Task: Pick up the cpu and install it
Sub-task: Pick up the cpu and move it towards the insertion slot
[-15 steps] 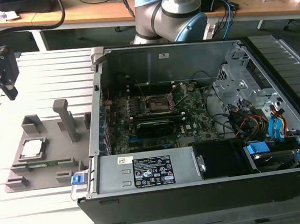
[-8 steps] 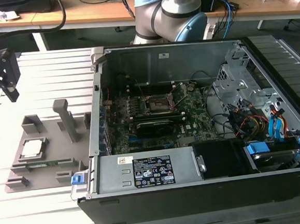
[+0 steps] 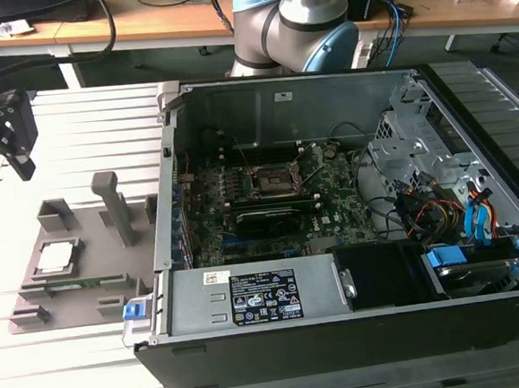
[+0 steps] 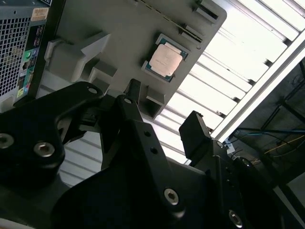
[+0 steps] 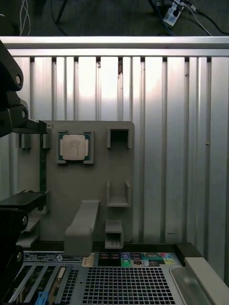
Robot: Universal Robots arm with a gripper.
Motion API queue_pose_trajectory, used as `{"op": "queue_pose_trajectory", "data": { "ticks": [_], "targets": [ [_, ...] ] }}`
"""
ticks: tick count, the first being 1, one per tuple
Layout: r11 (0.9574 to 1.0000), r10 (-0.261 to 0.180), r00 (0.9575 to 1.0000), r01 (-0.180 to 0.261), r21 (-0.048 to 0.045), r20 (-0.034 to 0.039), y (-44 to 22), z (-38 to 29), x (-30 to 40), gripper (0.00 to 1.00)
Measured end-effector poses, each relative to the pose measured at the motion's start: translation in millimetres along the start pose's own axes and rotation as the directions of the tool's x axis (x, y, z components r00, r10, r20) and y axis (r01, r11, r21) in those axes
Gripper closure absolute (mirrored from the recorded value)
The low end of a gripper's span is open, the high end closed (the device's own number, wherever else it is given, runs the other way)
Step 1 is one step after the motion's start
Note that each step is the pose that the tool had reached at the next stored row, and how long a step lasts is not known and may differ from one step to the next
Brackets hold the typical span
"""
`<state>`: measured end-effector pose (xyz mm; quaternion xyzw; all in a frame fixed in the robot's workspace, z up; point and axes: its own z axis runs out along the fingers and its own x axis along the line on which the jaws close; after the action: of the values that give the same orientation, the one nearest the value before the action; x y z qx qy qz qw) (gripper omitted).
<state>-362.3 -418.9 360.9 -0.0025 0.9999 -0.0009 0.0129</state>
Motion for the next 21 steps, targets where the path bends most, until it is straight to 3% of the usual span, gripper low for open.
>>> {"op": "queue_pose_trajectory", "data": {
  "ticks": [21],
  "targets": [
    [1.0000,0.000,1.0000,0.000,-0.0001,0.0001,0.0,17.4,0.7,0.40]
  ]
}}
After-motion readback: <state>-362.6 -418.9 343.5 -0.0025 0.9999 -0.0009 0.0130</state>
